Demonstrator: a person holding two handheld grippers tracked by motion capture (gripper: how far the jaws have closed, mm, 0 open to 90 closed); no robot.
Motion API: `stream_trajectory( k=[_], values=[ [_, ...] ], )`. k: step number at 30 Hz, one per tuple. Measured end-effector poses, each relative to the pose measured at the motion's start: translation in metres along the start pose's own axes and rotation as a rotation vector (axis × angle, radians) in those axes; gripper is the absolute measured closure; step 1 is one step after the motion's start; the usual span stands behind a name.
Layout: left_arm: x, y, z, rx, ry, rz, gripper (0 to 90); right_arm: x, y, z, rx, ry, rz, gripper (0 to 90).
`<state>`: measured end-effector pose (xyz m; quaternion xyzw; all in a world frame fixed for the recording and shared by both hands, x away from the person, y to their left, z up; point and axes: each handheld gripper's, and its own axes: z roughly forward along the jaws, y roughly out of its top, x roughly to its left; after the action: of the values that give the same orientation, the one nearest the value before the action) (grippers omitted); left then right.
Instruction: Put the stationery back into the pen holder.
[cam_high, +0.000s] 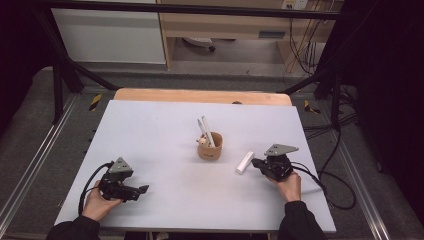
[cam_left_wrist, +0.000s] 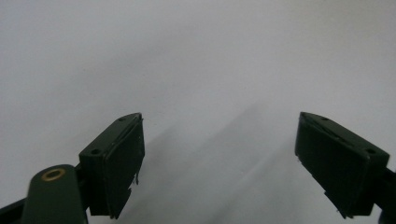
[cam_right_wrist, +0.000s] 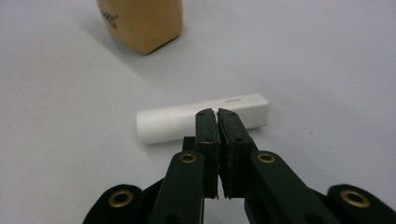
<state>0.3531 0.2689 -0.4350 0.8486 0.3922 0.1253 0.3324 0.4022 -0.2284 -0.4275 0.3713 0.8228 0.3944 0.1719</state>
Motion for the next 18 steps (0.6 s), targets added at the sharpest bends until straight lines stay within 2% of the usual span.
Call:
stream_trajectory(
  k=[7, 11, 14, 18],
  values=[
    [0.0, 0.0, -0.001, -0.003, 0.0, -0.002, 15.7, -0.013, 0.011, 0.017, -0.002, -0.061, -0.009, 89.8],
    [0.0, 0.0, -0.001, -0.003, 0.0, 0.001, 15.7, -0.023, 0.015, 0.026, -0.004, -0.093, 0.004, 90.0],
    [0.0, 0.0, 0.0, -0.003, -0.001, -0.003, 15.7, -0.03, 0.015, 0.032, 0.008, -0.097, 0.017, 90.0],
    [0.0, 0.0, 0.0, 0.001, 0.0, 0.0, 15.7, -0.034, 0.013, 0.04, 0.035, -0.089, -0.012, 90.0]
  ],
)
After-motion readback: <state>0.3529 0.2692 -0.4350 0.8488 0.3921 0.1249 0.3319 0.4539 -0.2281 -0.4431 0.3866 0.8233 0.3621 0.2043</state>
